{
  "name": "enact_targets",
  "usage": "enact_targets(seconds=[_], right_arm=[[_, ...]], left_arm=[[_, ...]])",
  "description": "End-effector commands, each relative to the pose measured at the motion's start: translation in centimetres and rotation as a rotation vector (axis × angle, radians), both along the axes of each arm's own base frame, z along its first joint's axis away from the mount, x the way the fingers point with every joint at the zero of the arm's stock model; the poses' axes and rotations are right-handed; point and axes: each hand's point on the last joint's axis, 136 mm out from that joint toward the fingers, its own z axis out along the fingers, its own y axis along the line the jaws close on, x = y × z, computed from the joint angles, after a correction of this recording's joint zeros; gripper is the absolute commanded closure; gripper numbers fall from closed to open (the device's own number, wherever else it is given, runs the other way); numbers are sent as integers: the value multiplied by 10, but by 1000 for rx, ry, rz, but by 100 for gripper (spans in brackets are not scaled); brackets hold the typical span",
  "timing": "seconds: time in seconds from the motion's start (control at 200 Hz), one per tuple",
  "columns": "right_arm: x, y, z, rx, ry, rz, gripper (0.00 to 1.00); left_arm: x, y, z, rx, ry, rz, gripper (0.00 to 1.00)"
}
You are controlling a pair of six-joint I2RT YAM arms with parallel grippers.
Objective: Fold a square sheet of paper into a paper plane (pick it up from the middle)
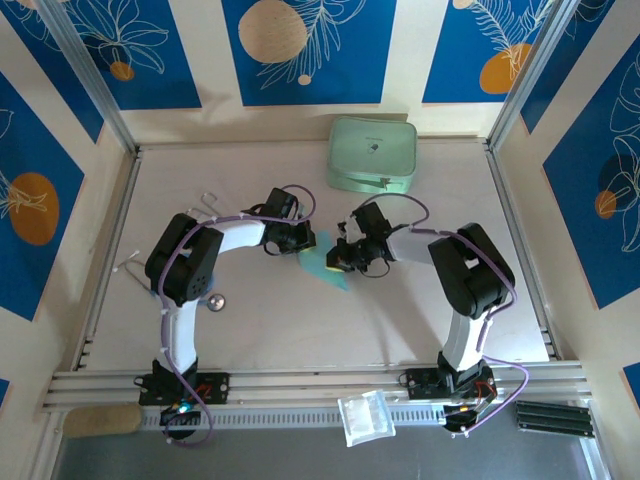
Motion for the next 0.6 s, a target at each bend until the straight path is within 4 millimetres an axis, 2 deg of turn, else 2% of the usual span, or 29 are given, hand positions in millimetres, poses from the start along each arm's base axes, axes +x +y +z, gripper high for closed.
enact_targets(seconds=[0.0,0.185,0.38,0.595], right_arm=[[13,5,-5,-20,11,7,99],[10,4,-20,-64,38,27,99],[-11,-8,-37,-97,70,44,99],[-40,-26,-42,-124,100,48,100]], left_arm=[[-25,28,-56,151,138,30,97],[-25,30,-57,163,144,38,97],[-27,34,-61,189,165,46,97],[-29,39,-67,216,172,60,97]])
